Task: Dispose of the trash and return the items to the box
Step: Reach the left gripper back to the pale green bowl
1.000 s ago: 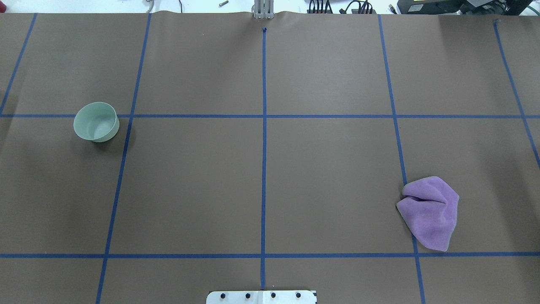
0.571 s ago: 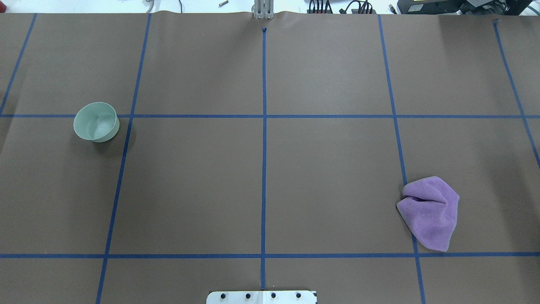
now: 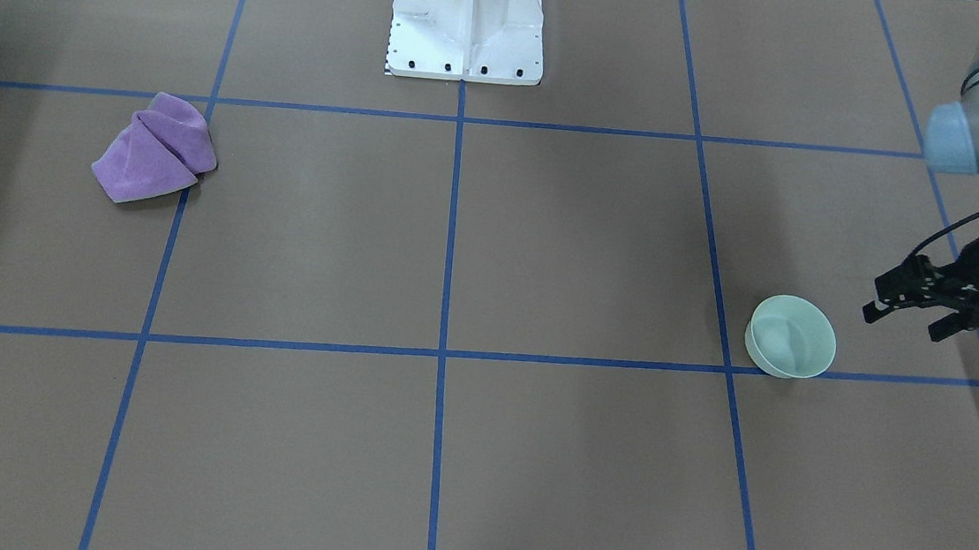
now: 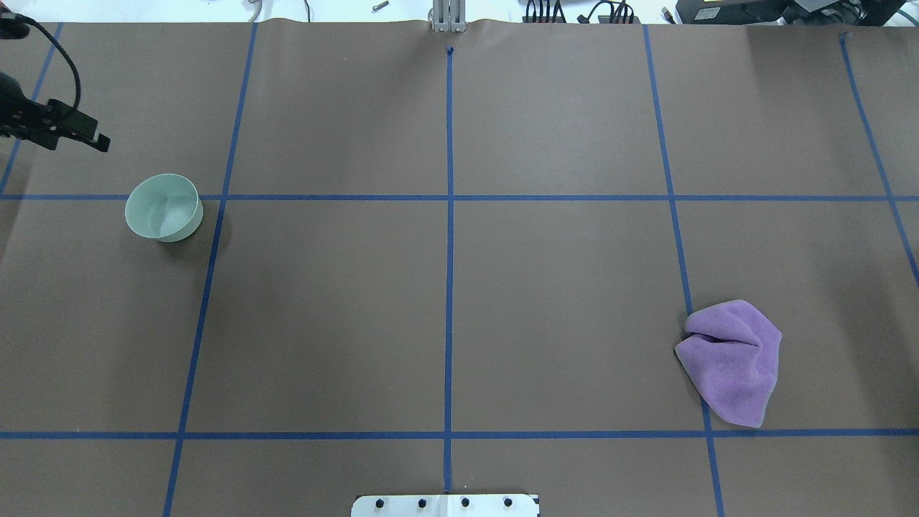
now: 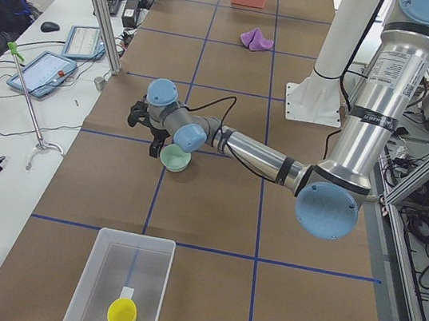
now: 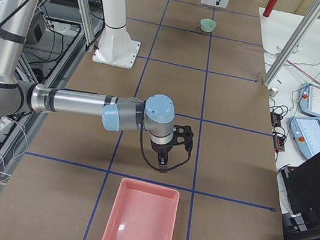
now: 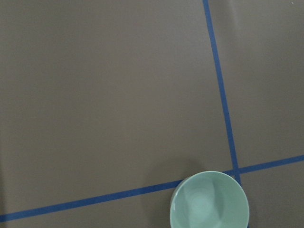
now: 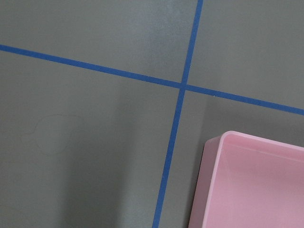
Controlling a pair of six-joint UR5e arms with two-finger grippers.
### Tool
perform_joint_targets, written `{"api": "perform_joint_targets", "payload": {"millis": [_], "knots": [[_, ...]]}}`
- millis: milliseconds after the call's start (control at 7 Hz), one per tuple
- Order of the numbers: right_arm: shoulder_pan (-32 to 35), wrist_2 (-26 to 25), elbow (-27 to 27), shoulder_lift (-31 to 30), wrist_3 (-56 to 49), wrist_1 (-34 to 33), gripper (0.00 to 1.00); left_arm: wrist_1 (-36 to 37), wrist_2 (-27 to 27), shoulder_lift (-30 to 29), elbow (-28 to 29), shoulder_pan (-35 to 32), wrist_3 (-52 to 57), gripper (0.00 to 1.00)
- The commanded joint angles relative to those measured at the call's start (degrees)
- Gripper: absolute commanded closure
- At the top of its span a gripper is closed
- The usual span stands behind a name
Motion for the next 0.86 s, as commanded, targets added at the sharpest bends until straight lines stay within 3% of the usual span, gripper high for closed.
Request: {"api": "perform_joint_targets", "payload": {"millis": [0,143,429,571,714], "knots": [[0.0,0.0,0.0,0.0,0.1,0.0,0.00,-3.8,6.8,1.2,0.6,7.0,-2.9,0.03],[0.0,0.0,0.0,0.0,0.1,0.0,0.00,-4.9,9.7,1.2,3.1,7.8,-2.4,0.03],[-0.1,0.0,0.0,0.0,0.1,0.0,0.00,-13.0,9.8,0.8,9.1,8.2,-3.0,0.03],[-0.1,0.0,0.0,0.0,0.0,0.0,0.00,-13.3,10.1,0.4,9.9,9.9,-3.0,0.05],[0.0,-0.1,0.0,0.0,0.0,0.0,0.00,-13.3,10.1,0.4,10.0,10.3,-3.1,0.31]]}}
